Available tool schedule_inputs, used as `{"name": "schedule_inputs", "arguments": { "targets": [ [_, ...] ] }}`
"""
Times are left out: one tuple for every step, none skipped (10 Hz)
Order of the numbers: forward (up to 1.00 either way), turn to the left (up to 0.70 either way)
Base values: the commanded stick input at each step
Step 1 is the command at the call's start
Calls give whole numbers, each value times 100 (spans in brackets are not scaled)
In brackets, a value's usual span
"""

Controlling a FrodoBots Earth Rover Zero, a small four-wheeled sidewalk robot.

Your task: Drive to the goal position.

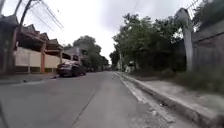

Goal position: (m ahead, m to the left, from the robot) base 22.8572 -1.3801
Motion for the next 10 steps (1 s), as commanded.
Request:
{"name": "schedule_inputs", "arguments": {
  "targets": [
    [100, 0],
    [100, 0],
    [100, 0],
    [100, 0],
    [100, 0],
    [100, 0],
    [100, 0],
    [100, 0],
    [100, 0],
    [100, -3]
  ]
}}
